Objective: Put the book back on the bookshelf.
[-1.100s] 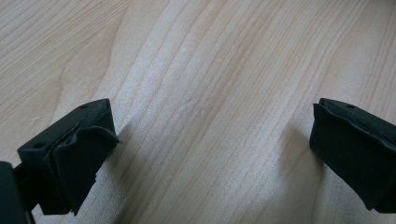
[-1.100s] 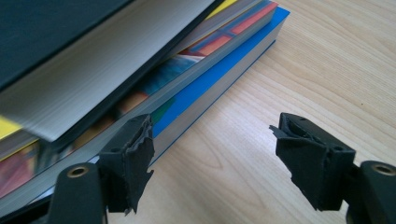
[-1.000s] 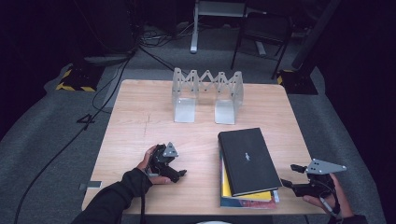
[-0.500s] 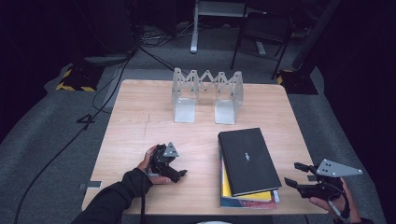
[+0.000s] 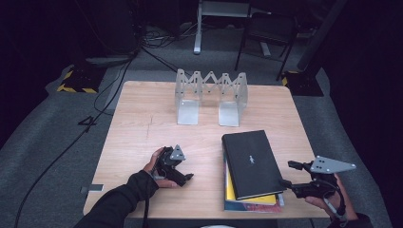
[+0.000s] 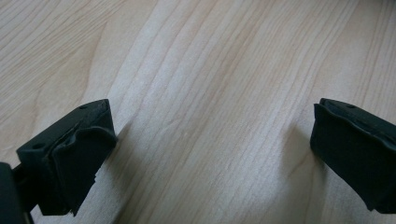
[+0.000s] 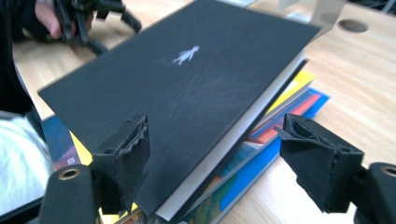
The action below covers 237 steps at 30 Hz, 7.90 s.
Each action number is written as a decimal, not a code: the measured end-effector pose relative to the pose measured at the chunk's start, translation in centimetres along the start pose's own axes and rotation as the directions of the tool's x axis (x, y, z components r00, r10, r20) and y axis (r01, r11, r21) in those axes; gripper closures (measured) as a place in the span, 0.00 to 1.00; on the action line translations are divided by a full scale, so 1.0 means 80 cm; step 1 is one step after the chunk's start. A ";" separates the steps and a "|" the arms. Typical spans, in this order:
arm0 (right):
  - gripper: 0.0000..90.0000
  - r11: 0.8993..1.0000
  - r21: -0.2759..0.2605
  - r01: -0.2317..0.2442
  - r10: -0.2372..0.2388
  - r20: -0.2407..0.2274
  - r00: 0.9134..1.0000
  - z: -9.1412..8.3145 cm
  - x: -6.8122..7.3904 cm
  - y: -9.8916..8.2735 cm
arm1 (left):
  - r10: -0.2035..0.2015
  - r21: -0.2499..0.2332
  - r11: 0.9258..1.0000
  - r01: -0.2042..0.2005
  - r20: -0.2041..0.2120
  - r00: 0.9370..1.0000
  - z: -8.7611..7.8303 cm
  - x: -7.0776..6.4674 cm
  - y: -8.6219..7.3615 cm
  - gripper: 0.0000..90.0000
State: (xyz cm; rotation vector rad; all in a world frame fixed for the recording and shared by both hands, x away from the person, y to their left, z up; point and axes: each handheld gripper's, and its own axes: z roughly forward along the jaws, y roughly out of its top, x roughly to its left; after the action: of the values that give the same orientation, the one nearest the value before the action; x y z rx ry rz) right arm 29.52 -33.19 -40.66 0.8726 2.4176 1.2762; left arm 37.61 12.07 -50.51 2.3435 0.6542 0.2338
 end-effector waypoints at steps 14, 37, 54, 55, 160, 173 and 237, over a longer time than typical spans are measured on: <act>0.09 0.993 0.081 -0.083 0.096 -0.178 0.979 0.053 -0.019 0.011 | 0.080 0.008 0.997 -0.081 0.050 0.996 0.015 -0.008 0.043 0.21; 0.00 0.989 0.095 -0.112 0.122 -0.113 0.986 0.083 -0.009 0.030 | 0.066 -0.074 0.995 -0.068 -0.037 0.997 0.061 0.005 0.109 0.26; 0.00 0.996 0.078 -0.034 0.044 -0.119 0.992 0.096 -0.004 0.043 | -0.030 -0.136 0.990 0.026 -0.029 0.999 0.078 0.025 0.123 0.34; 0.00 0.997 0.074 -0.030 0.039 -0.118 0.992 0.096 -0.003 0.043 | -0.039 -0.145 0.989 0.035 -0.023 0.999 0.081 0.027 0.122 0.37; 0.76 0.849 -0.375 0.372 -0.303 0.229 0.925 -0.015 0.049 0.008 | 0.244 -0.284 0.928 -0.242 -0.030 0.969 -0.055 -0.063 0.137 0.36; 0.77 0.856 -0.352 0.379 -0.310 0.238 0.920 -0.014 0.047 0.004 | 0.275 -0.234 0.943 -0.237 0.148 0.950 -0.025 -0.084 0.094 0.30; 0.37 0.933 -0.262 0.245 -0.191 0.213 0.958 0.045 0.025 0.016 | 0.299 -0.421 0.885 -0.197 0.191 0.935 0.019 -0.098 0.139 0.56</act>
State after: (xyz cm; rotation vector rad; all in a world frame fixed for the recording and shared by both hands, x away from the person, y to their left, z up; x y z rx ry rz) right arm 30.18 -29.03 -41.57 0.5912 2.0537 1.3497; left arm 35.74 0.03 -44.22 2.0095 0.1547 0.1610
